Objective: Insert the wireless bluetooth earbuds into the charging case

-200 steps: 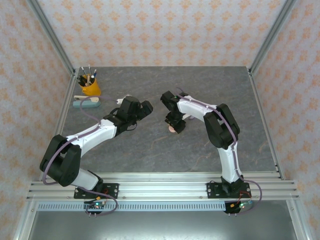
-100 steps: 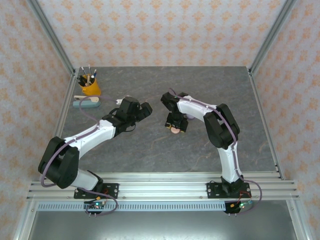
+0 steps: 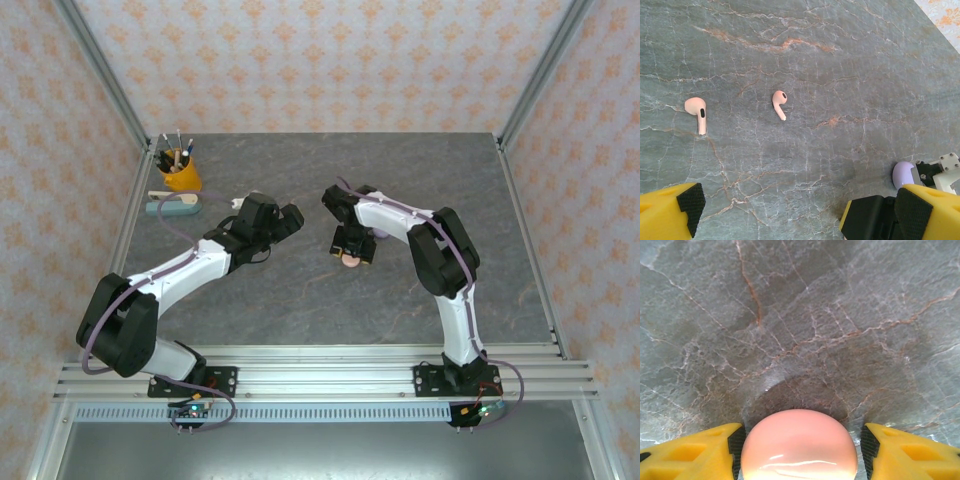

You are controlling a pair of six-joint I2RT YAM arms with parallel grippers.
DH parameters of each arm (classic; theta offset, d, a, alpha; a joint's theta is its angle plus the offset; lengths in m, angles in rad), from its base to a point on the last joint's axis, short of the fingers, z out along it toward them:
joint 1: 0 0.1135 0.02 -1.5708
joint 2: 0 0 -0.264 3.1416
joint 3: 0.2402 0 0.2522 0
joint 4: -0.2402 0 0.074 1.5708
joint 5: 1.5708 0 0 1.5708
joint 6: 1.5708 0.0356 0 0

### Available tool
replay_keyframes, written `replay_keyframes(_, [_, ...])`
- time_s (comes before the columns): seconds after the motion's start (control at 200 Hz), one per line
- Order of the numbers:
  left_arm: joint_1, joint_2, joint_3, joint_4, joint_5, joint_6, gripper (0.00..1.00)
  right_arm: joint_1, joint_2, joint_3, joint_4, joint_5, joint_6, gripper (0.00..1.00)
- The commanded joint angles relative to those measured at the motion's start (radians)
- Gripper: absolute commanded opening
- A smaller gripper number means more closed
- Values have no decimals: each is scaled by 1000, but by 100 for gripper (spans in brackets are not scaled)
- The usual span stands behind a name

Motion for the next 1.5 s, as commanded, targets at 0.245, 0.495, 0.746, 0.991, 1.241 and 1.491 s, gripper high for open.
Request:
replay_keyframes(0.245, [5, -19, 8, -38, 1, 11, 100, -6, -32, -38, 18, -9, 44, 60])
replay_keyframes(0.495, [4, -16, 5, -30, 4, 9, 100, -7, -32, -51, 32, -23, 64, 57])
replay_keyframes(0.746, [4, -10, 6, -20, 7, 4, 100, -6, -38, -55, 22, -46, 104, 66])
replay_keyframes(0.991, [5, -8, 8, -9, 9, 1, 100, -6, -73, -77, 9, -72, 210, 68])
replay_keyframes(1.241, [4, 12, 11, 11, 20, -1, 100, -8, -80, -94, -2, -40, 252, 69])
replay_keyframes(1.491, [4, 20, 8, 22, 28, -4, 100, -13, -49, -72, 0, -23, 251, 69])
